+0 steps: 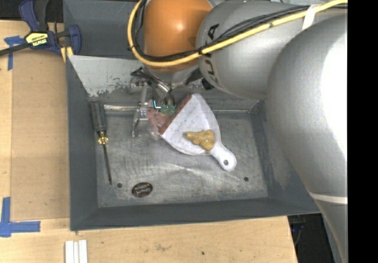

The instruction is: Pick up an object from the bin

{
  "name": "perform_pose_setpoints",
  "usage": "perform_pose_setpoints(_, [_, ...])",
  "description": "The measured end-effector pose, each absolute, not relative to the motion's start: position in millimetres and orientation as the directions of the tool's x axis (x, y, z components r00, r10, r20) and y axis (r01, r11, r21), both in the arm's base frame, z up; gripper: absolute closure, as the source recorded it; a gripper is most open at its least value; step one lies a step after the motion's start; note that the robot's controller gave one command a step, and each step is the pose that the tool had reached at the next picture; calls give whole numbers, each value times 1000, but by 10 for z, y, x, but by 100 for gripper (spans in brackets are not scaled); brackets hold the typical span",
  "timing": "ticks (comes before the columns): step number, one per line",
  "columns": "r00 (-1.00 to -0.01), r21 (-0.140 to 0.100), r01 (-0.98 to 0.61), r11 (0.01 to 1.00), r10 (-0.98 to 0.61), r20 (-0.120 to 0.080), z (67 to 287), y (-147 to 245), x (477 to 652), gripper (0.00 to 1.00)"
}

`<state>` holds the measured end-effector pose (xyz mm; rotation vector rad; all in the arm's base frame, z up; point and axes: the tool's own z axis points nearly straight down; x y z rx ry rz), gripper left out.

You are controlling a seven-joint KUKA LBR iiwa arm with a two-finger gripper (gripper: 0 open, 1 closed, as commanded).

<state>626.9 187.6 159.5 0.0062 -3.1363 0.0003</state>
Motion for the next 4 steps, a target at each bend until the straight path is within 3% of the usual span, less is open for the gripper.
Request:
perform_pose_setpoints(1, [-1000,1,-1,1000,-1,-3,1649,1870,6288,0])
perform_pose_setpoints(3, [-993,3,-118,993,-118,-5,1902,2141,6124,0])
perform_pose_setpoints(4, [-995,1,-101,995,-101,-4,1846,2188,6097,0])
